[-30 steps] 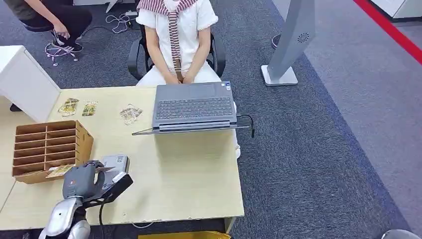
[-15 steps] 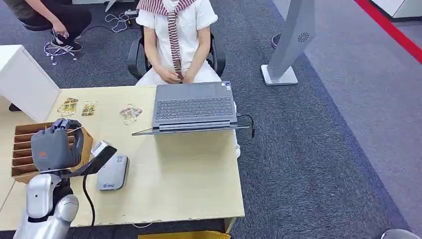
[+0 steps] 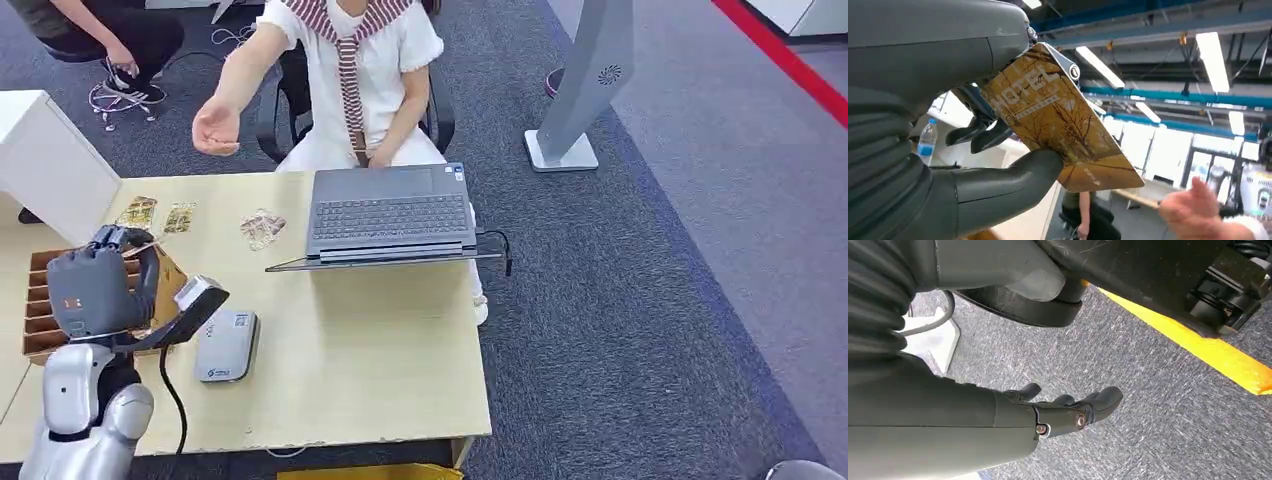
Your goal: Pass the card to the sensor for recognition and then transmit it.
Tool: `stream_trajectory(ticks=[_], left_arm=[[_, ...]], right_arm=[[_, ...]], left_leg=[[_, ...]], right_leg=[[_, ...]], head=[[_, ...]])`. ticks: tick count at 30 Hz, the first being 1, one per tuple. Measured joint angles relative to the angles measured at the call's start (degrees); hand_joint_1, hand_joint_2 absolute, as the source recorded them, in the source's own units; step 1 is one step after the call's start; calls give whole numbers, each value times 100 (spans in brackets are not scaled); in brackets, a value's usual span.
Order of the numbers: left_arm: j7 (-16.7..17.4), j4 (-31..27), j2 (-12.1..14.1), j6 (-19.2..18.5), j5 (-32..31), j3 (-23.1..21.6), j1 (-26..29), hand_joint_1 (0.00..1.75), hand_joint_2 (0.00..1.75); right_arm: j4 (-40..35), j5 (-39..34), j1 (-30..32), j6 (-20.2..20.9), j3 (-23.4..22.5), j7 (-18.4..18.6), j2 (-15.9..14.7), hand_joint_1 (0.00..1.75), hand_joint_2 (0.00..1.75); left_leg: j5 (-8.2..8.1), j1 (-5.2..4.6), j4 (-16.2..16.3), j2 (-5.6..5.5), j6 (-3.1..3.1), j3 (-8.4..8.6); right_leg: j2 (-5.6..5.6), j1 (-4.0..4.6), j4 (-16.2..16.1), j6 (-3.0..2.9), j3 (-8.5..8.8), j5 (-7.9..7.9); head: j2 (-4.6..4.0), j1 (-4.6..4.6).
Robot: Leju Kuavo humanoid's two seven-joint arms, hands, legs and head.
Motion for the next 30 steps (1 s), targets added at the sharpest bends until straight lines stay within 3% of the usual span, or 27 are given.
stream_trajectory(ticks=[5,8,11,13,16,22,30], left_arm=[[0,-133,31,96,-53,0,-310,175,175],[269,128,63,2,-433,0,-750,175,175],[671,1340,83,-87,-1299,0,-1834,175,175],[693,2152,85,-9,-1427,0,-2463,175,175],[724,2877,57,61,-1469,0,-2970,175,175],[837,3477,50,96,-1493,0,-3105,175,175],[837,3758,85,151,-1491,0,-3111,175,175]], right_arm=[[0,79,-7,4,0,37,2,0,175],[2,122,-18,20,2,63,2,0,175],[2,214,-36,57,15,66,2,0,175],[2,225,-37,68,18,74,2,0,175],[2,243,-38,68,17,79,2,0,175],[2,264,-41,77,20,90,2,0,175],[2,264,-40,74,20,85,2,0,175]], left_leg=[[0,0,0,0,0,0],[2,-1,2,-5,0,-1],[20,-5,5,-10,-1,-15],[23,1,4,2,-7,-10],[23,0,5,23,-7,-4],[22,1,4,23,-7,-9],[21,0,4,24,-6,-9]], right_leg=[[0,0,0,0,0,0],[-8,1,-1,0,-1,0],[-18,5,-1,1,-4,13],[-11,3,0,-10,-6,26],[8,3,1,-13,-8,29],[13,4,0,-12,-11,27],[13,3,-1,-12,-11,27]], head=[[0,0],[2,2],[0,4],[0,-6],[0,-9],[2,-9],[0,-9]])
